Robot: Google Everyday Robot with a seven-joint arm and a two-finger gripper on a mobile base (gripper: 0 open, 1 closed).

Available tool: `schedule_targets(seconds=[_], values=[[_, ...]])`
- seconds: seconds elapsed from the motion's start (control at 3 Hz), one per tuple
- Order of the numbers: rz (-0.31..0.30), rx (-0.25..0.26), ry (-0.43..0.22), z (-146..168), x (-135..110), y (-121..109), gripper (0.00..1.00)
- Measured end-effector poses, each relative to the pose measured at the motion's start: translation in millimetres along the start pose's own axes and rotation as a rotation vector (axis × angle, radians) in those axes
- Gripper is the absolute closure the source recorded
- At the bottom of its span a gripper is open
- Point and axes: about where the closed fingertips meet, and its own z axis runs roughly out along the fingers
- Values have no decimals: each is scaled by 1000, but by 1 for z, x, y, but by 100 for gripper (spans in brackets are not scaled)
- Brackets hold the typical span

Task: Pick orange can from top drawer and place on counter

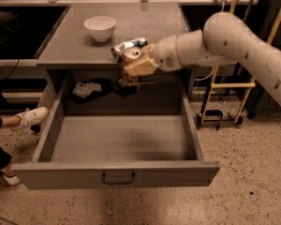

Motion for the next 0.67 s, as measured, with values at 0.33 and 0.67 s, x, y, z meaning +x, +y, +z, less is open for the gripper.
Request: schedule_targets(seconds=[0.33, 0.67], values=[[-22, 134, 7, -18, -71, -32, 100], [-25, 245, 19, -28, -119, -61, 100]])
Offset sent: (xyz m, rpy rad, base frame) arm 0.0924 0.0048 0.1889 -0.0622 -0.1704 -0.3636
